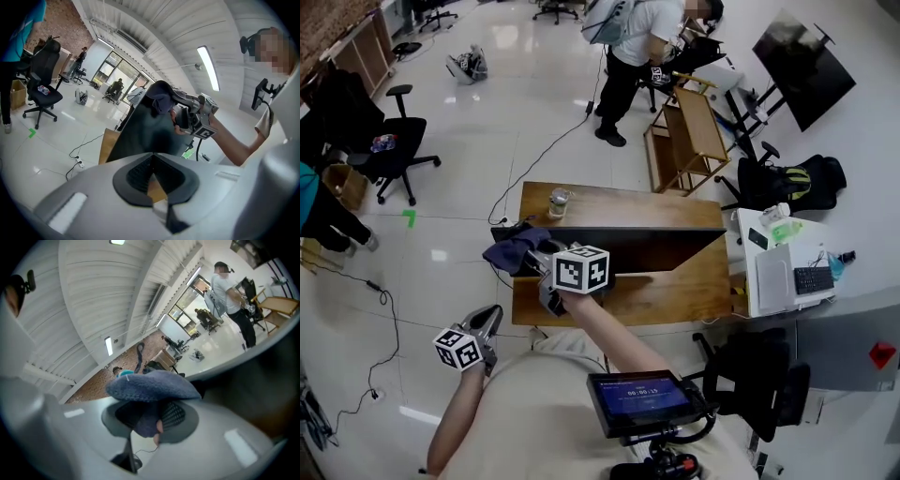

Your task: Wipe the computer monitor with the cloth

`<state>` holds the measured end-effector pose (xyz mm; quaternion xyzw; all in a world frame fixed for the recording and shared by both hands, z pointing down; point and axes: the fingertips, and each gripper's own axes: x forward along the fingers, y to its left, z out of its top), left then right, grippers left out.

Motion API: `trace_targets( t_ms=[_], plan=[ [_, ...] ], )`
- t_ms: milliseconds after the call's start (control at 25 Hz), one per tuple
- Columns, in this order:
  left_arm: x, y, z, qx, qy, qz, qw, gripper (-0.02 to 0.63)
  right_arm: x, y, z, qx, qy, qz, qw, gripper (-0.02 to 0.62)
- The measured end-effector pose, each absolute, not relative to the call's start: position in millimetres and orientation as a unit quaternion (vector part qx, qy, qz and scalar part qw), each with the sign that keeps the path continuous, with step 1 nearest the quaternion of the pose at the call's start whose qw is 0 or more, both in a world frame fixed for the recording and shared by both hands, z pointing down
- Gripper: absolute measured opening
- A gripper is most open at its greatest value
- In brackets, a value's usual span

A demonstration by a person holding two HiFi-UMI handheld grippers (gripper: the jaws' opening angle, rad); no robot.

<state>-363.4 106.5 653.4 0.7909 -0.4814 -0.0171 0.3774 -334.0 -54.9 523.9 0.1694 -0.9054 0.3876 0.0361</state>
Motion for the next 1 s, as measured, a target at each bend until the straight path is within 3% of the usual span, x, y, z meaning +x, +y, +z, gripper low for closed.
trace_targets(
  t_ms=[1000],
  plan=[
    [-196,26,640,0.827,-0.406,0.027,0.388,0.000,-191,-91,526,0.174,-0.900,0.396,0.055,0.086]
  ],
)
